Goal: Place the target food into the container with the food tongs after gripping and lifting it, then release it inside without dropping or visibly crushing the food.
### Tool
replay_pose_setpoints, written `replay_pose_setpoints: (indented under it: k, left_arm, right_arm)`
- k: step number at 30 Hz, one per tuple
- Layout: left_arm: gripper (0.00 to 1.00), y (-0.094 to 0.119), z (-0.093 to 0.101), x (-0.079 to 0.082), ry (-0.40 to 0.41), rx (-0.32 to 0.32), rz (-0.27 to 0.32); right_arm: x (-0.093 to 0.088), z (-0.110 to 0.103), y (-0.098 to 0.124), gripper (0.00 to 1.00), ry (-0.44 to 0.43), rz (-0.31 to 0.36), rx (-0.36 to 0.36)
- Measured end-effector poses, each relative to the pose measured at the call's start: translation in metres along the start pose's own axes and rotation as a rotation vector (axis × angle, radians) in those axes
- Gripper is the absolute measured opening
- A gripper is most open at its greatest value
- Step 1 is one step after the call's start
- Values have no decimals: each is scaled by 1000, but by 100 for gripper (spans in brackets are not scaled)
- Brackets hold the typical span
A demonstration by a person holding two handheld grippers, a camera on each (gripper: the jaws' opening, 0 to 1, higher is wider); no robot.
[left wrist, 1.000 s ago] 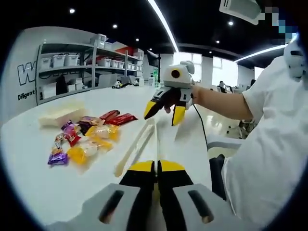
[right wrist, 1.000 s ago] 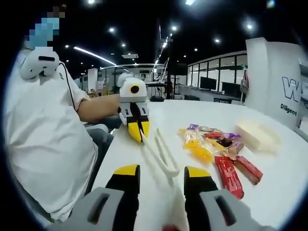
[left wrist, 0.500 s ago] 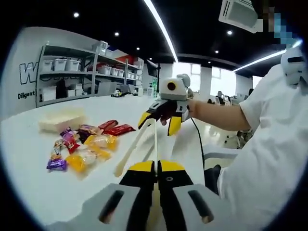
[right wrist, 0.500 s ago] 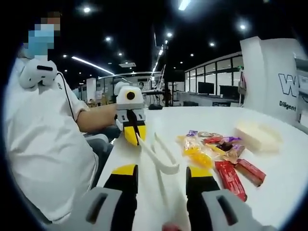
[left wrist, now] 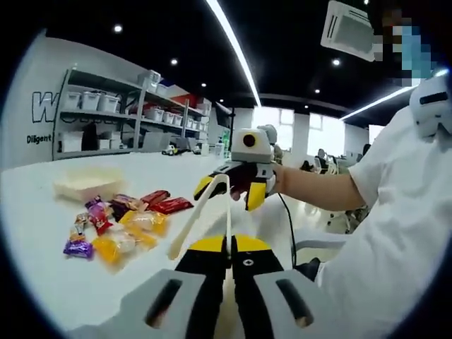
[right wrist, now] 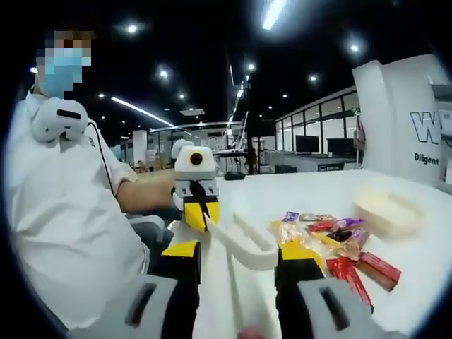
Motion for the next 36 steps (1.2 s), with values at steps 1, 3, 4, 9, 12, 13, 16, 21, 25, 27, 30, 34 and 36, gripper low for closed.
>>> replay_pose_setpoints:
  k: [1, 3, 4, 9, 12, 13, 16, 21, 25, 27, 30, 34, 36]
  left_arm:
    - [0, 0, 0, 0, 0, -1, 2]
    - [0, -1, 1, 1, 2, -4, 11]
    - [0, -1, 1, 1, 2, -8, 18]
    - [0, -3, 4, 3, 9, -17, 38]
    - [0, -4, 5, 3, 10, -24, 46]
    - [0, -4, 6, 4, 11, -25, 53]
    - [0, -5, 6, 5, 15, -29, 75]
    - [1, -5, 7, 6, 22, -38, 92]
    - [1, -6, 8, 6, 30, -43, 98]
    - [1, -7, 9, 6, 32, -47, 103]
    - [1, -8, 10, 6, 35, -49, 111]
    - [1, -8, 10, 8, 41, -51, 124]
    - [1, -9, 11, 8, 44, -50, 133]
  right_arm:
    - [0, 0, -1, 38, 2, 4, 2]
    - [1, 0, -3, 38, 0, 11, 5]
    - [1, -1, -4, 38, -2, 14, 7]
    - [3, -2, -8, 39, -11, 35, 18]
    - [4, -3, -10, 39, -14, 44, 23]
    - [4, -3, -11, 38, -14, 44, 24]
    - [3, -3, -13, 38, -15, 45, 26]
    - [5, -5, -16, 38, -21, 61, 36]
    - [5, -6, -19, 37, -28, 65, 40]
    - [5, -6, -20, 36, -25, 74, 44]
    - [7, -7, -21, 35, -29, 91, 52]
    - [8, -8, -23, 35, -33, 103, 58]
    - [9, -9, -24, 35, -37, 108, 61]
Point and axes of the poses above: the point that each gripper's makers call its tool centre point, and the gripper's own axes: y roughly backward along the fingers, z roughly to its right, x roughly out of its top, the point moved 8 cm from there along y, roughly backward along the fingers, and after that the axes turned 6 degrees about z, right-handed, at the moved point
